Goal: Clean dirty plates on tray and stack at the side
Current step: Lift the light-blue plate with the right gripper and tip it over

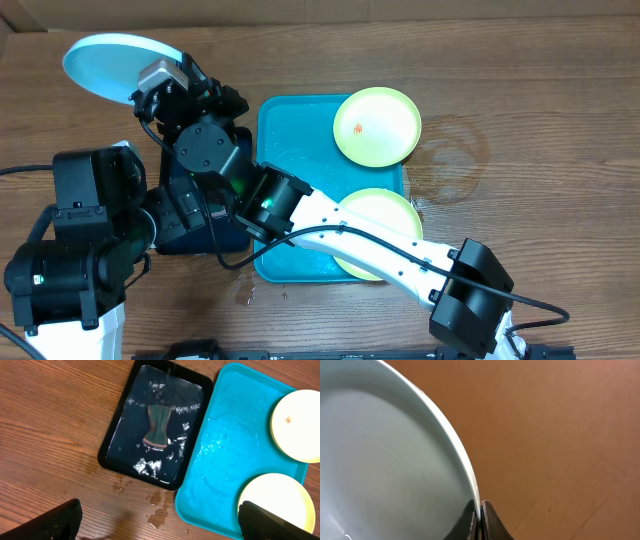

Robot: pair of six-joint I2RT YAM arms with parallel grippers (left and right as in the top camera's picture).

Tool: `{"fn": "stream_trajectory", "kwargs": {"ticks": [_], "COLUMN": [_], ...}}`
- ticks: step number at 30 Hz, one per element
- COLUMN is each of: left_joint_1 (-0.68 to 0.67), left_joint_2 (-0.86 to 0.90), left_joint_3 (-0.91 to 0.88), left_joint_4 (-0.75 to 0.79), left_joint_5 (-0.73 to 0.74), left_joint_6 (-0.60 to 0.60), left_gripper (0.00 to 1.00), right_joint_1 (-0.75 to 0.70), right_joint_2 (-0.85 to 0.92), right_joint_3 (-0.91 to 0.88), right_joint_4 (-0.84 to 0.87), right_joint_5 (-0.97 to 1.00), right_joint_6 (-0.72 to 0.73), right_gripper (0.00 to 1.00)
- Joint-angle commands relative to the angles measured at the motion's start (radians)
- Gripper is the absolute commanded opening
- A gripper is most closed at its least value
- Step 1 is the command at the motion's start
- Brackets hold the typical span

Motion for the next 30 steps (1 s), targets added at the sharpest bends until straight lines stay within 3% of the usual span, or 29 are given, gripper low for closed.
{"fn": "stream_trajectory", "kwargs": {"ticks": [1, 10, 15, 19, 23, 28, 30], "left_joint_1": [0.005, 0.005, 0.005, 0.005, 0.005, 0.005, 0.005], "left_joint_2": [0.002, 0.002, 0.002, 0.002, 0.002, 0.002, 0.002], "left_joint_3": [-0.005, -0.005, -0.005, -0.005, -0.005, -0.005, -0.005], "left_joint_4": [0.002, 0.008, -0.002, 0.003, 0.019, 0.031, 0.03], "left_joint_5": [-0.016, -0.016, -0.016, -0.04, -0.054, -0.057, -0.056], "left_joint_6": [-0.014, -0.014, -0.014, -0.015, -0.022, -0.021, -0.016], "left_gripper": [1.0, 1.0, 1.0, 1.0, 1.0, 0.97, 0.92], "right_joint_1": [-0.002, -0.008, -0.024, -0.055, -0.117, -0.255, -0.325], "right_joint_2": [0.005, 0.005, 0.005, 0.005, 0.005, 0.005, -0.018], "right_joint_3": [0.018, 0.018, 0.018, 0.017, 0.017, 0.019, 0.019], "right_joint_4": [0.038, 0.05, 0.0, -0.254, -0.552, -0.691, -0.736], "right_joint_5": [0.017, 0.017, 0.028, 0.019, -0.252, -0.7, -0.846], "right_joint_6": [-0.011, -0.009, 0.111, 0.484, 0.856, 1.024, 1.079], "right_gripper": [0.04, 0.04, 0.04, 0.04, 0.04, 0.04, 0.04]}}
